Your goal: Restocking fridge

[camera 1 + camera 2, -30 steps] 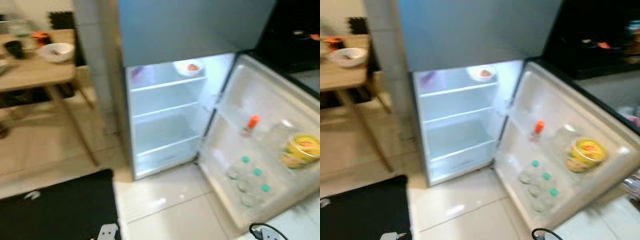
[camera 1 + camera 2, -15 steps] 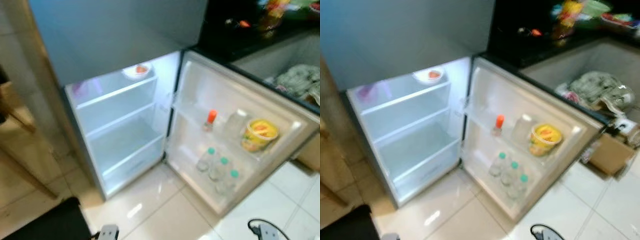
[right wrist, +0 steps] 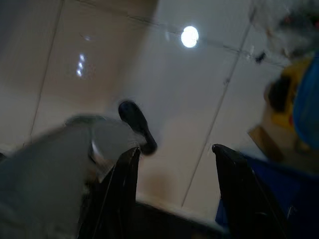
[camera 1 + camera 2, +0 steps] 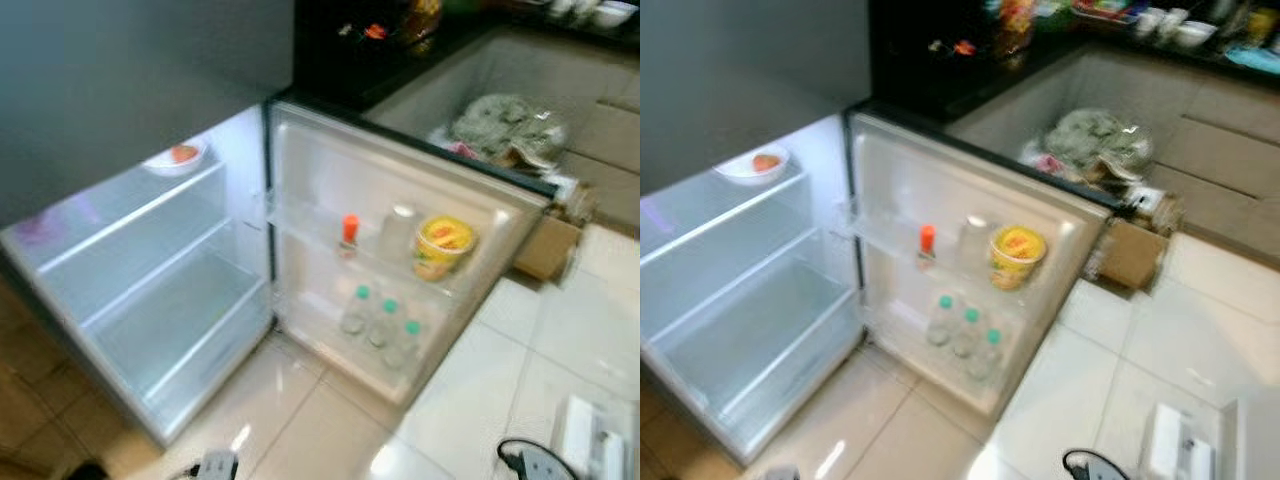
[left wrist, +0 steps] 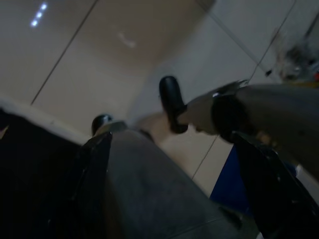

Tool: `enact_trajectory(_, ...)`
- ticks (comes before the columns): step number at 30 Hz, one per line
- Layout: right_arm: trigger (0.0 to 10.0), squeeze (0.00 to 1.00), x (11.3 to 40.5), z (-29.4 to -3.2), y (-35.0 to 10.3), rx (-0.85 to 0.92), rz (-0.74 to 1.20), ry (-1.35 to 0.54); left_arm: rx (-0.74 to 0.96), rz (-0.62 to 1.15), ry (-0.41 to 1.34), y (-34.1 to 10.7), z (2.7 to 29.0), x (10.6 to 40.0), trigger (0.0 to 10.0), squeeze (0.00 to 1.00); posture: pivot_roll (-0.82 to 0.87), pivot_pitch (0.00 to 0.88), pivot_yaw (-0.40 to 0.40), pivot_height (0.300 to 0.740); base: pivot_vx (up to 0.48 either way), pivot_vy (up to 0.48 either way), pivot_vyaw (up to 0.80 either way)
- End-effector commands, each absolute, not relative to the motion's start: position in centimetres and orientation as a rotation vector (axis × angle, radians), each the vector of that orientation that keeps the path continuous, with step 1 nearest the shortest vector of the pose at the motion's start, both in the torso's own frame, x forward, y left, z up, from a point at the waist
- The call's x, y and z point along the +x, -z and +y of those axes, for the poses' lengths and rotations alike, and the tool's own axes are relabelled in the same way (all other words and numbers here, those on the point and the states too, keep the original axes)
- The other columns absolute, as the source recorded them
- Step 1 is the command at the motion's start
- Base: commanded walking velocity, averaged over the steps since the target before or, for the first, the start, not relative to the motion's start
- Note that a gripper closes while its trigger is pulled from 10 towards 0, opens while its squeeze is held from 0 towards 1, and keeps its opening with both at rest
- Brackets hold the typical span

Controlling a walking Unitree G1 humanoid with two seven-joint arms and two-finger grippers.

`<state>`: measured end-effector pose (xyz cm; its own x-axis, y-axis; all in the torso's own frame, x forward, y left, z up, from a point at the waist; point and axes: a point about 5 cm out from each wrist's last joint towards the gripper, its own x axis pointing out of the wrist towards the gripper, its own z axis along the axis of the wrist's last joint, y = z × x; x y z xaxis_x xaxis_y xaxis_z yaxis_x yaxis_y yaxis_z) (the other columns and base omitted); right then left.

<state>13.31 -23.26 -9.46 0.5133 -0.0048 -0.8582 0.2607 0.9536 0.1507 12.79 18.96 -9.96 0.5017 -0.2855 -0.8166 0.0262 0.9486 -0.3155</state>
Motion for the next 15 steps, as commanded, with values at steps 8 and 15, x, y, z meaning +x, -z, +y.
enact_trajectory(8, 10.0, 0.0, 13.65, -23.37, 9.31, 0.275, 1.008, 0.171, -0.286, 1.055, 0.205, 10.21, 18.59, 12.16, 10.0, 0.0, -0.07, 0.062, -0.045, 0.74, 0.0, -0.124, 0.0)
enact_trajectory(15, 10.0, 0.0, 13.68, -23.39, 9.29, 0.274, 1.006, 0.172, -0.292, 1.057, 0.207, 10.23, 18.51, 12.11, 10.0, 0.0, -0.07, 0.062, -0.046, 0.74, 0.0, -0.339, 0.0)
